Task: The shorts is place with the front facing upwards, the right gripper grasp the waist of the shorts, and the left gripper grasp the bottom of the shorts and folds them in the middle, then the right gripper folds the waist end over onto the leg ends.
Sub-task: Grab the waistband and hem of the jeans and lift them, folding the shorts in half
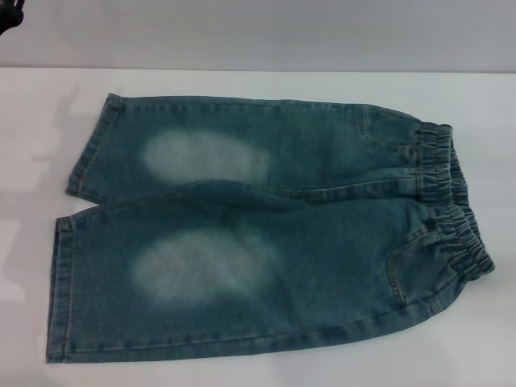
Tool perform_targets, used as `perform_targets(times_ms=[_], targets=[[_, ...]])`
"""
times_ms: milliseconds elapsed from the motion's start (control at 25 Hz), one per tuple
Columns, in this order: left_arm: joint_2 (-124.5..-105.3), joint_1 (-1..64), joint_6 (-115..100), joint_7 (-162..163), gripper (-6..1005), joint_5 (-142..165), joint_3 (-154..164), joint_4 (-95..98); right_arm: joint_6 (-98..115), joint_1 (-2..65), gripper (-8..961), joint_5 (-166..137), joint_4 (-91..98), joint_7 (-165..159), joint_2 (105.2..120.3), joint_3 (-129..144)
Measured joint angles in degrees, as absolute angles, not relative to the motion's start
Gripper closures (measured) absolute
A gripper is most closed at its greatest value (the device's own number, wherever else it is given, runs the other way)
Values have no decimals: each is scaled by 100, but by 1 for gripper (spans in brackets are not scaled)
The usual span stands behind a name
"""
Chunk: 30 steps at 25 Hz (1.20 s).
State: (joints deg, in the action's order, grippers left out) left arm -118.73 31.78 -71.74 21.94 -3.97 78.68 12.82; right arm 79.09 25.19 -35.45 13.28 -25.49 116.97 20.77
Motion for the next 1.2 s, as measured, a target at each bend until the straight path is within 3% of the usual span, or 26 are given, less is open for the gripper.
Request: perform_targets(times_ms=[760, 1200], targets=[[-11891, 3235, -6993, 2377, 233, -367, 7935, 1265, 7879, 2541, 508, -3660, 1327, -2848, 11654, 2249], [-11797, 3206, -6860, 3302, 233, -342, 8149, 1326, 7787, 2418, 508, -4541, 1677, -3661, 11626, 2329]])
